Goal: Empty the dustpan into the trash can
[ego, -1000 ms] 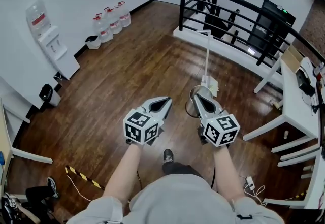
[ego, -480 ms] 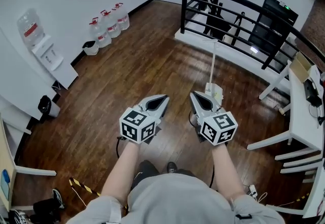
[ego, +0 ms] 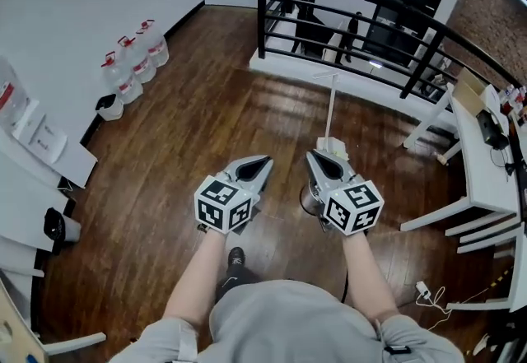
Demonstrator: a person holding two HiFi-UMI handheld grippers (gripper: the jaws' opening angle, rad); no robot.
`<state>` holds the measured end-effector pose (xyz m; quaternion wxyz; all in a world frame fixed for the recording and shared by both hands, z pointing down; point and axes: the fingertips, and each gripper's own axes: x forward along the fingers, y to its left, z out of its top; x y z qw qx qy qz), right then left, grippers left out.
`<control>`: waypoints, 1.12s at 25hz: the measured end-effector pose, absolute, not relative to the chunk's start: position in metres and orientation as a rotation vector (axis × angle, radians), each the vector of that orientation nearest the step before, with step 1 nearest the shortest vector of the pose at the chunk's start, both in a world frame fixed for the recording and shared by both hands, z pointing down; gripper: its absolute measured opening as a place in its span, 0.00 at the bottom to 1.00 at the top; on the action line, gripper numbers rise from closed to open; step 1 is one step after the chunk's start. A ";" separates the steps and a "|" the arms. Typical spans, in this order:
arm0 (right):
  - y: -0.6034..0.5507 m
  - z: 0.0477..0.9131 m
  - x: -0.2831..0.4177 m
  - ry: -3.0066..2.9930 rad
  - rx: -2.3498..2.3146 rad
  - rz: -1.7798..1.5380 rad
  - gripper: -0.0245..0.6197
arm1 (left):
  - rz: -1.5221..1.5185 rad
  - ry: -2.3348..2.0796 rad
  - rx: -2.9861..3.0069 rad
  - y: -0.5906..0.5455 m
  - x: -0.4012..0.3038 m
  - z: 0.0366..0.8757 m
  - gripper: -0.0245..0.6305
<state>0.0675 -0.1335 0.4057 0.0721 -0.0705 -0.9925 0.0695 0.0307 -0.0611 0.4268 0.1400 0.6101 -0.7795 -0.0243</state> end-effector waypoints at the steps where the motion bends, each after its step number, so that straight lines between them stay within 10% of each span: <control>1: -0.133 0.404 0.056 -2.986 -0.168 0.210 0.04 | -0.072 -2.223 1.799 -0.061 0.018 0.426 0.04; 28: -0.327 0.409 -0.042 -2.994 0.636 0.332 0.04 | 0.126 -1.725 2.212 -0.270 -0.126 0.474 0.05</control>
